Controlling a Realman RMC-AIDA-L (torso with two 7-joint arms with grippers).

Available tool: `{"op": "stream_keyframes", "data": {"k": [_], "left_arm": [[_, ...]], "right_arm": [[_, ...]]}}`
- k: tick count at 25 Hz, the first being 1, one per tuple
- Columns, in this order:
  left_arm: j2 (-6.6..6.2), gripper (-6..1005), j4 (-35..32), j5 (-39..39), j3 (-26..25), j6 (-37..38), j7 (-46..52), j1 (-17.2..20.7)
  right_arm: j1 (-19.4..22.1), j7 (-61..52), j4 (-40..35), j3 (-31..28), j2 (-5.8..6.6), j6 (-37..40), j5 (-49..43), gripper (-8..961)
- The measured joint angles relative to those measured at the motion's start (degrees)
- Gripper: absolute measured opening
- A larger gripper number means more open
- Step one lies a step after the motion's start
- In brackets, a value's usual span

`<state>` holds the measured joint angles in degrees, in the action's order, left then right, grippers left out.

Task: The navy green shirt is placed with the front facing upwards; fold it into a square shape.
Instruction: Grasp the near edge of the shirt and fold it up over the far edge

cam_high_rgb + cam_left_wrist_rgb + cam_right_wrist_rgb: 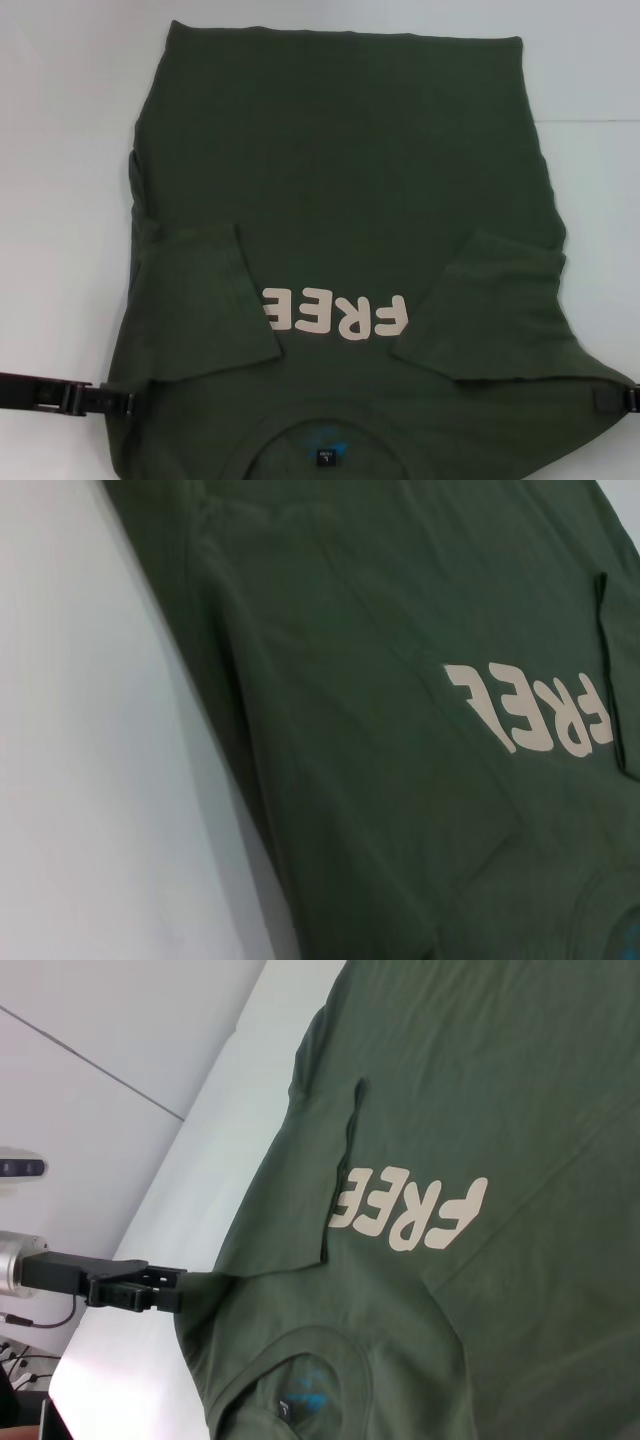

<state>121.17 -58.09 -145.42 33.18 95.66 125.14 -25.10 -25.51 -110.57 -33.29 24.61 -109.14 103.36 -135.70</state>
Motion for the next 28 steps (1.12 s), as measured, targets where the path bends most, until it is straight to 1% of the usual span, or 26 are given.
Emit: {"op": "stream_keyframes", "data": {"k": [5,13,18,24,28], "left_arm": [[-0.30,824,1.89,-0.14,0.26,-0.05,0.01,-0.89],[-0.18,778,1.91,-0.14,2.24,-1.08,0.02,-1.18],[-0.24,557,1.96,-0.18,2.88,-2.58,-0.15,-1.08],[0.08,347,1.83,-1.43,3.84,-3.04,-0.22,-1.19],[0.12,168,1.65,-1.26,3.97,-3.04,0.39,-1.25]], "right_arm": [[-0.08,0.00,0.04,0.00,0.00,-0.09,0.00,46],[-0.06,-0.40,0.08,0.00,0.00,-0.22,0.01,45],[-0.07,-0.56,0.08,-0.08,0.06,-0.25,0.01,45],[-0.19,-0.66,0.08,-0.18,0.11,-0.23,0.00,45],[-0.22,-0.73,0.07,-0.19,0.18,-0.21,0.01,45]]}}
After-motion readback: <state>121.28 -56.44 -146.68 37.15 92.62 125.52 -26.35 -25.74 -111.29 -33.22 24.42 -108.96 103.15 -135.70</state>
